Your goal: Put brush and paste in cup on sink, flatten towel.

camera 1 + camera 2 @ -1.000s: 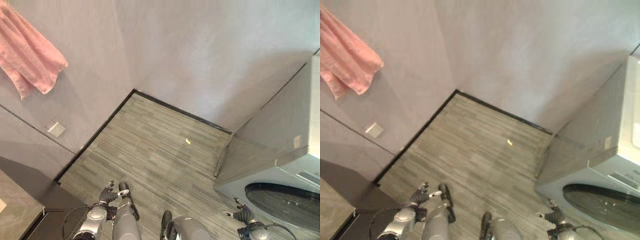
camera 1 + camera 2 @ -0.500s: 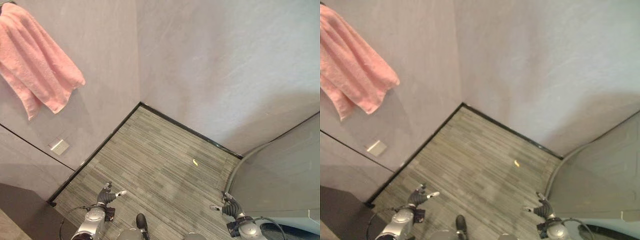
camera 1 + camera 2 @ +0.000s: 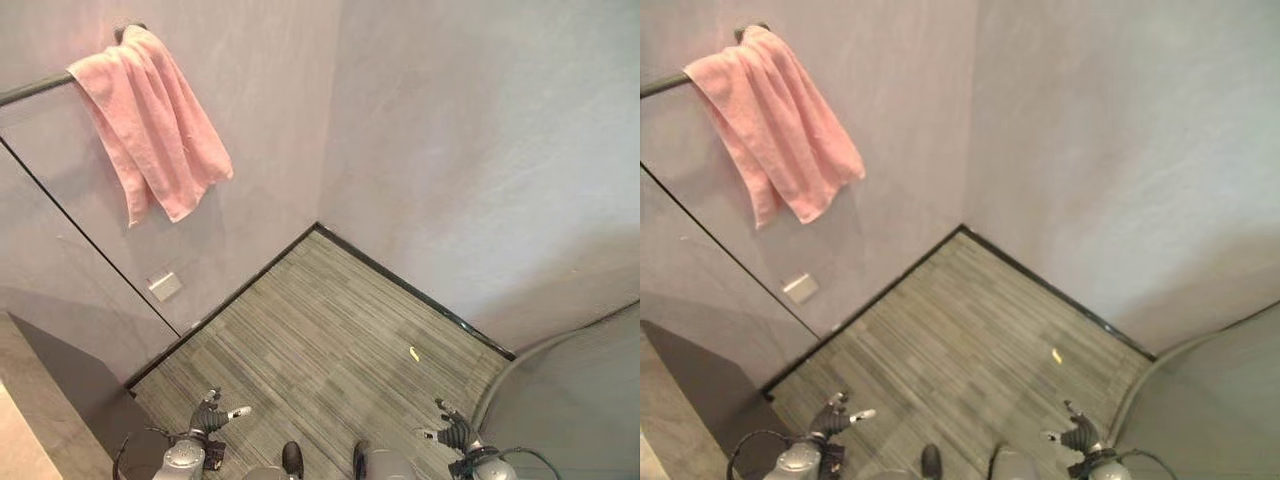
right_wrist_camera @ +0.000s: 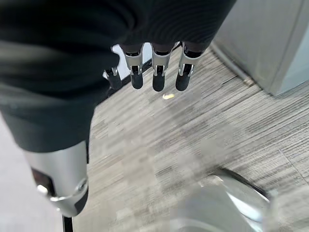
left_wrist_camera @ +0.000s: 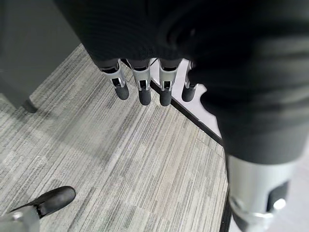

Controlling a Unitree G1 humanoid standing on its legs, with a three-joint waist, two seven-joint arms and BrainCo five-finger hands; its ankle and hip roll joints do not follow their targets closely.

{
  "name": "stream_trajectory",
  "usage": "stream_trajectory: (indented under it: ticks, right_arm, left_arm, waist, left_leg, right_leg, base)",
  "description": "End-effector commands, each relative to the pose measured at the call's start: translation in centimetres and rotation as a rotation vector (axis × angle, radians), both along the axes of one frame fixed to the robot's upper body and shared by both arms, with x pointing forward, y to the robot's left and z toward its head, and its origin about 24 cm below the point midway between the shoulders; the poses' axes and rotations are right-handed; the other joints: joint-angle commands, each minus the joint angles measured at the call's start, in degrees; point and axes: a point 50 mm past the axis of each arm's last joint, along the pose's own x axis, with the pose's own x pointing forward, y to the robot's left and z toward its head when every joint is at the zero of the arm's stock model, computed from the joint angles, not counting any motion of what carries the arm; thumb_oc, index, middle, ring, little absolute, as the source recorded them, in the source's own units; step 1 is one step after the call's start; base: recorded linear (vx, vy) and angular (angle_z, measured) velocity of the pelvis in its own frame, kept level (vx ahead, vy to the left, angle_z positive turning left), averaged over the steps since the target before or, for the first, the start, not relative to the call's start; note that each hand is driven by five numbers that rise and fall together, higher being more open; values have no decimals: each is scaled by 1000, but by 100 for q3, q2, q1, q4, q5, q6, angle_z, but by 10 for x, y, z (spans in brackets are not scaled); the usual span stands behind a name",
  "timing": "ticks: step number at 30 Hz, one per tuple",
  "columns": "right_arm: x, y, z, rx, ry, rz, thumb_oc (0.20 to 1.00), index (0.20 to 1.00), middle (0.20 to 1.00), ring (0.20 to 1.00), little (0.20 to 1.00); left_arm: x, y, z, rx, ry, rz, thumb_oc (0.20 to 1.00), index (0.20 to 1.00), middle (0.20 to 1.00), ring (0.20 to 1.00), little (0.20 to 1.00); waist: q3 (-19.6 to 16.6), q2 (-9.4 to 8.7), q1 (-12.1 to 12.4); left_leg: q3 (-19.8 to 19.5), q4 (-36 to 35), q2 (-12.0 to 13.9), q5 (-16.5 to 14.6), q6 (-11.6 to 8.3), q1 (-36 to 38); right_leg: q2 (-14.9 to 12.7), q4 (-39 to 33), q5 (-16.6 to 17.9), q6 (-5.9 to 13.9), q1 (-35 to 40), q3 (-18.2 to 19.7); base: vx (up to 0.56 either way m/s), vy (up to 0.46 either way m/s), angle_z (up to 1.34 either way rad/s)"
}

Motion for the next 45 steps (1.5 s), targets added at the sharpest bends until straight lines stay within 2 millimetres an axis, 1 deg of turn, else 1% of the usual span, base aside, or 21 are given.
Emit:
stream_trajectory:
  ticks: [1, 2, 7, 8, 11, 12, 14, 15, 17, 18, 19, 20, 21, 22, 23, 24, 28, 29, 35, 42, 45]
  right_arm:
    - [22, -7, 15, -26, -104, 25, 1000, 1000, 1000, 1000, 1000]
    - [24, -6, 16, -30, -107, 39, 1000, 1000, 1000, 1000, 1000]
    - [24, -6, 16, -30, -107, 39, 1000, 1000, 1000, 1000, 1000]
    - [23, -5, 16, -32, -94, 79, 1000, 1000, 1000, 1000, 1000]
    - [29, -11, 22, -49, -123, 83, 1000, 1000, 1000, 1000, 1000]
    - [32, -16, 26, -63, -139, 80, 1000, 1000, 1000, 1000, 1000]
    - [30, -25, 28, -77, -147, 46, 1000, 1000, 1000, 1000, 1000]
    - [31, -28, 30, -81, -157, 29, 1000, 1000, 1000, 1000, 1000]
    - [26, -34, 29, -96, -149, -12, 1000, 1000, 1000, 1000, 1000]
    - [21, -38, 27, -117, -133, -24, 1000, 1000, 1000, 1000, 1000]
    - [21, -38, 27, -117, -133, -24, 1000, 1000, 1000, 1000, 1000]
    - [20, -39, 26, -133, -121, -24, 1000, 1000, 1000, 1000, 1000]
    - [18, -38, 24, -137, -113, -19, 1000, 1000, 1000, 1000, 1000]
    - [17, -38, 24, -138, -112, -18, 1000, 1000, 1000, 1000, 1000]
    - [13, -39, 23, -143, -102, -14, 1000, 1000, 1000, 1000, 1000]
    - [15, -34, 22, -133, -95, 9, 1000, 1000, 1000, 1000, 1000]
    - [18, -30, 23, -112, -111, -1, 1000, 1000, 1000, 1000, 1000]
    - [20, -26, 23, -98, -119, 3, 1000, 1000, 1000, 1000, 1000]
    - [27, -14, 24, -87, -132, 59, 1000, 1000, 1000, 1000, 1000]
    - [21, -11, 18, -85, -95, 73, 1000, 1000, 1000, 1000, 1000]
    - [21, -10, 17, -77, -91, 69, 1000, 1000, 1000, 1000, 1000]
  left_arm:
    - [20, 9, 17, 39, -115, -19, 1000, 1000, 1000, 1000, 1000]
    - [21, 10, 19, 41, -123, -12, 1000, 1000, 1000, 1000, 1000]
    - [21, 10, 19, 41, -123, -12, 1000, 1000, 1000, 1000, 1000]
    - [14, 15, 16, 42, -110, 20, 1000, 1000, 1000, 1000, 1000]
    - [11, 19, 15, 41, -102, 36, 1000, 1000, 1000, 1000, 1000]
    - [14, 18, 16, 37, -111, 40, 1000, 1000, 1000, 1000, 1000]
    - [20, 15, 19, 32, -124, 37, 1000, 1000, 1000, 1000, 1000]
    - [26, 14, 21, 30, -136, 30, 1000, 1000, 1000, 1000, 1000]
    - [36, 10, 26, 27, -160, 25, 1000, 1000, 1000, 1000, 1000]
    - [42, 3, 28, 19, -179, 4, 1000, 1000, 1000, 1000, 1000]
    - [43, 3, 28, 18, -179, 4, 1000, 1000, 1000, 1000, 1000]
    - [44, 2, 29, 19, -181, -3, 1000, 1000, 1000, 1000, 1000]
    - [45, 1, 29, 21, -185, -10, 1000, 1000, 1000, 1000, 1000]
    - [44, 1, 29, 21, -184, -10, 1000, 1000, 1000, 1000, 1000]
    - [41, 2, 27, 27, -175, -9, 1000, 1000, 1000, 1000, 1000]
    - [37, 5, 26, 18, -167, 13, 1000, 1000, 1000, 1000, 1000]
    - [34, 9, 25, 28, -157, 16, 1000, 1000, 1000, 1000, 1000]
    - [34, 12, 25, 39, -159, 19, 1000, 1000, 1000, 1000, 1000]
    - [43, 16, 34, 54, -202, 19, 1000, 1000, 1000, 1000, 1000]
    - [32, 18, 27, 63, -157, 12, 1000, 1000, 1000, 1000, 1000]
    - [29, 17, 25, 61, -145, -3, 1000, 1000, 1000, 1000, 1000]
  waist:
    - [241, -134, -202]
    - [263, -184, -220]
    - [273, -178, -231]
    - [136, -249, -182]
    - [100, -250, -167]
    - [120, -242, -178]
    - [199, -239, -248]
    - [265, -227, -314]
    - [369, -163, -476]
    - [457, -93, -495]
    - [452, -90, -502]
    - [453, -84, -480]
    - [425, -12, -519]
    - [434, -26, -514]
    - [404, -37, -546]
    - [402, -19, -491]
    - [369, -80, -466]
    - [330, -124, -444]
    - [305, -238, -379]
    - [200, -351, -361]
    - [188, -336, -384]
  left_leg:
    - [-117, 375, 239, -226, -462, 271]
    - [-271, 399, 198, -291, -507, 361]
    - [-284, 403, 203, -296, -508, 371]
    - [-714, 460, 280, -410, -657, 504]
    - [-874, 682, 447, -391, -805, 383]
    - [-924, 980, 536, -367, -900, 207]
    - [-622, 1622, 670, -177, -1009, -218]
    - [-341, 1824, 800, -121, -1009, -459]
    - [580, 1481, 1257, 6, -959, -638]
    - [834, 1183, 1420, 191, -1084, -977]
    - [825, 1196, 1421, 187, -1085, -992]
    - [743, 1146, 1386, 328, -1123, -1161]
    - [1064, 718, 1491, 674, -1203, -1175]
    - [1071, 704, 1482, 662, -1226, -1130]
    - [1393, 724, 1626, 850, -1287, -1271]
    - [1191, 686, 1496, 558, -1169, -1030]
    - [1272, 820, 1355, 375, -1065, -957]
    - [1334, 940, 1282, 212, -988, -940]
    - [1479, 1233, 1102, -175, -837, -1001]
    - [1435, 1218, 862, -428, -623, -834]
    - [1365, 1090, 789, -397, -559, -743]
  right_leg:
    - [-167, -733, 1587, 10, 282, -107]
    - [-211, -935, 1720, 73, 223, -53]
    - [-210, -940, 1717, 73, 242, -68]
    - [-30, -733, 1339, -11, 413, -147]
    - [103, -712, 1103, -144, 540, -321]
    - [184, -745, 973, -252, 624, -398]
    - [190, -770, 825, -383, 757, -617]
    - [170, -734, 765, -436, 769, -743]
    - [130, -699, 650, -472, 780, -1016]
    - [71, -736, 511, -411, 898, -1184]
    - [70, -732, 507, -411, 893, -1192]
    - [36, -760, 507, -408, 908, -1231]
    - [43, -790, 474, -380, 1021, -1319]
    - [34, -774, 440, -372, 1047, -1305]
    - [-27, -806, 441, -333, 1152, -1351]
    - [-107, -647, 344, -285, 1175, -1217]
    - [-275, -603, 471, -184, 1252, -1045]
    - [-407, -688, 596, -117, 1340, -948]
    - [-702, -870, 1090, 80, 1401, -894]
    - [-926, -644, 1743, 229, 1368, -734]
    - [-863, -367, 1799, 212, 1276, -561]
  base:
    - [229, -171, 105]
    - [131, -92, 107]
    - [97, -100, 57]
    - [407, -477, 16]
    - [255, -384, 100]
    - [141, -325, 137]
    - [52, -238, 60]
    - [-41, -161, 131]
    - [-7, -76, 111]
    - [58, 10, 105]
    - [90, 38, 106]
    - [184, 83, 75]
    - [198, 77, 29]
    - [267, 110, -6]
    - [280, 207, -25]
    - [266, 212, 5]
    - [205, 231, -40]
    - [152, 212, -60]
    - [81, 162, -23]
    - [78, 128, 4]
    - [54, 95, 6]
